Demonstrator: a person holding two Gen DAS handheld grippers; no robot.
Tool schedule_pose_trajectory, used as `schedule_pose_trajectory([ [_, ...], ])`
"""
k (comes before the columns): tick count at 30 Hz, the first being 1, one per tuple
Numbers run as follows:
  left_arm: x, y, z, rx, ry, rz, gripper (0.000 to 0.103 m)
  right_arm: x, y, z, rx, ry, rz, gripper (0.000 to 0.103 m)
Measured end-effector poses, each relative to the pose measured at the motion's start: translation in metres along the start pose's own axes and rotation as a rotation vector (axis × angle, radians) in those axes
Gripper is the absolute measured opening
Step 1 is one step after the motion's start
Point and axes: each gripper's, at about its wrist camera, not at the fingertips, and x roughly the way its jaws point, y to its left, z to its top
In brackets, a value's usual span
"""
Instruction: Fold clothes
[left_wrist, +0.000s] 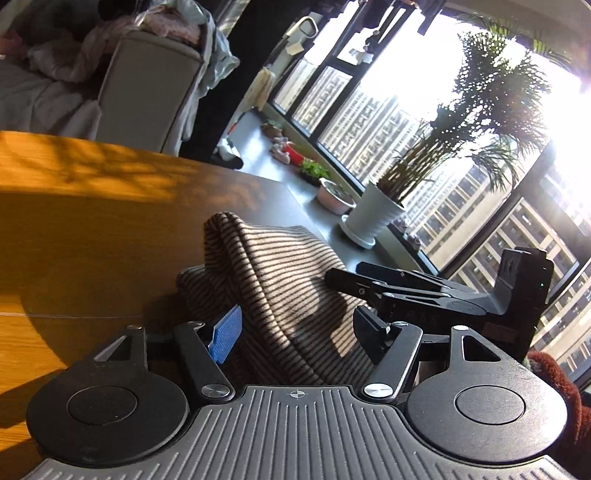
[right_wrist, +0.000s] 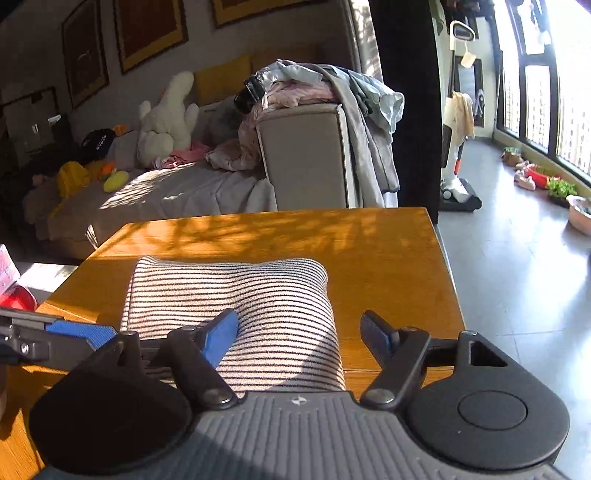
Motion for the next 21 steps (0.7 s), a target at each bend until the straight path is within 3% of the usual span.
schedule_pose_trajectory([
  [3,-0.001,0.014,0.002,-0.052,0.003,0.057,0.070,-0.024,0.015,-0.001,-0.093,-0.043,-0.023,0.071],
  [6,0.000,0.017,0.008,-0.091,-0.014,0.056,0.066,-0.043,0.023,-0.007,-0.118,-0.040,0.037,0.067],
  [9,-0.001,0.007,0.019,-0.077,-0.062,0.045,0.065,-0.042,0.037,-0.027,-0.178,0.036,0.057,0.067],
  [12,0.003,-0.010,0.037,-0.023,-0.136,0.051,0.067,-0.040,0.051,-0.048,-0.272,0.008,0.006,0.069],
  [16,0.030,-0.016,0.052,0.031,-0.107,0.152,0.073,-0.039,0.048,-0.042,-0.220,0.015,0.011,0.070],
  [18,0.044,-0.010,0.051,0.006,-0.052,0.178,0.069,-0.038,0.046,-0.040,-0.203,0.016,0.011,0.070],
  [20,0.053,-0.003,0.044,-0.001,-0.015,0.193,0.056,-0.036,0.045,-0.037,-0.188,0.016,0.001,0.077],
  [21,0.053,-0.003,0.042,-0.003,-0.015,0.200,0.054,-0.034,0.043,-0.035,-0.170,0.024,-0.003,0.087],
])
